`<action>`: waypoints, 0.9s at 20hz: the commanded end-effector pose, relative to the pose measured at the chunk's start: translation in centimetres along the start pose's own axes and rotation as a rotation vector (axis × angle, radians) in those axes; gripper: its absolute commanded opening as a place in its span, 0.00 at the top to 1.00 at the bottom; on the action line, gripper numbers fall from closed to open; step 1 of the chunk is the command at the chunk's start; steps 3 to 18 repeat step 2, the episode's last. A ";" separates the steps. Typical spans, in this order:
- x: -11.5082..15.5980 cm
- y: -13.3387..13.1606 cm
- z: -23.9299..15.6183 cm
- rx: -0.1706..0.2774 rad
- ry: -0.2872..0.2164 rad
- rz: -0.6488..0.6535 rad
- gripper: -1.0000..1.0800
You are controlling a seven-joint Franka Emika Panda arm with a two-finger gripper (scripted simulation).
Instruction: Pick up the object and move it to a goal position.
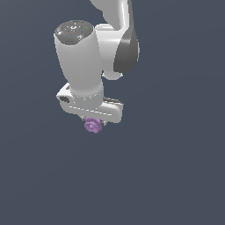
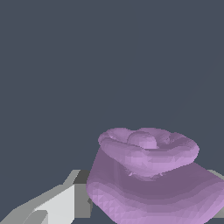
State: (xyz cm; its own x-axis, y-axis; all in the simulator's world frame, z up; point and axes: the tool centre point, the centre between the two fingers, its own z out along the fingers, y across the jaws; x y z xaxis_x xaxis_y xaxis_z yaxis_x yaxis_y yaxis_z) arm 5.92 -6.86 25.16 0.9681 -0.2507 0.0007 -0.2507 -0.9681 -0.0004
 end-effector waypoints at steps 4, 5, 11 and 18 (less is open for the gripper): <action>0.2 0.1 -0.2 0.000 -0.001 -0.001 1.00; 0.2 0.1 -0.2 0.000 -0.001 -0.001 1.00; 0.2 0.1 -0.2 0.000 -0.001 -0.001 1.00; 0.2 0.1 -0.2 0.000 -0.001 -0.001 1.00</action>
